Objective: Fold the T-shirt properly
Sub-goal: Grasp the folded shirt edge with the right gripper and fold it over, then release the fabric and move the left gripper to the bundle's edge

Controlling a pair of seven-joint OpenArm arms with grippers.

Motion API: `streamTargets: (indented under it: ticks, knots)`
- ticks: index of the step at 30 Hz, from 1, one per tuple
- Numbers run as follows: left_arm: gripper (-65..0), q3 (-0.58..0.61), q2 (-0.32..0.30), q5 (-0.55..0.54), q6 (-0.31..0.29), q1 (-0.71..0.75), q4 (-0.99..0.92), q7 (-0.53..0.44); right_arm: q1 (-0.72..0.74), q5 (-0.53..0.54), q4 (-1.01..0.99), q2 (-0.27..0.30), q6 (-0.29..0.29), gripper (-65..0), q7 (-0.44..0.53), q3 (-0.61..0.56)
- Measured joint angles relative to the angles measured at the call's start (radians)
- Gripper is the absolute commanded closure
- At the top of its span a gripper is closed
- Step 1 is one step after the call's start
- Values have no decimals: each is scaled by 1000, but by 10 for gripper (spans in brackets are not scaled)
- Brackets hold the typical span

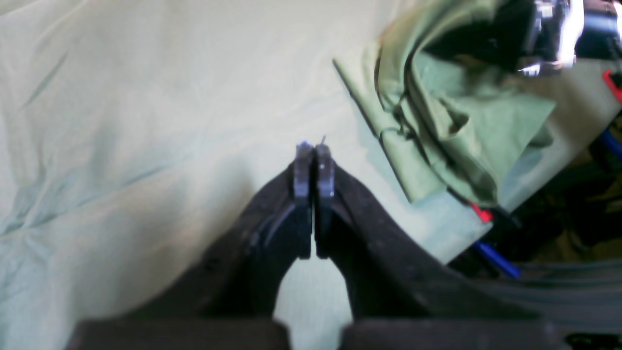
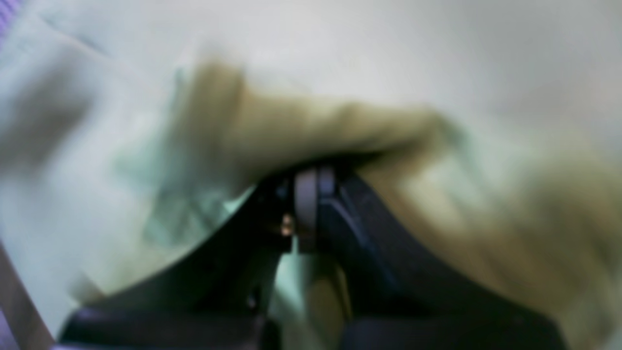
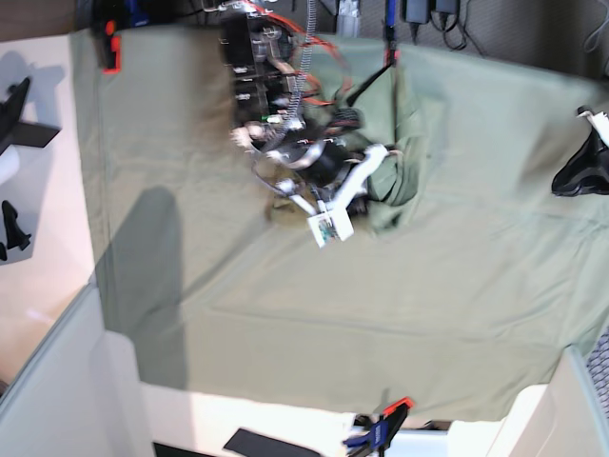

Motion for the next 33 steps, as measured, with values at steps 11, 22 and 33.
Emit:
streamTargets:
  ticks: [11,22,33]
  knots:
    - [0,0,0,3,0,0,0,4,175,-44,-39,6,9,0,-158,-130]
    - [0,0,0,3,0,0,0,19,-92,71,167,148,31,0,-274,-129]
    - [0,0,0,4,0,0,0,19,-227,192,267,141,98,0,-273,-255]
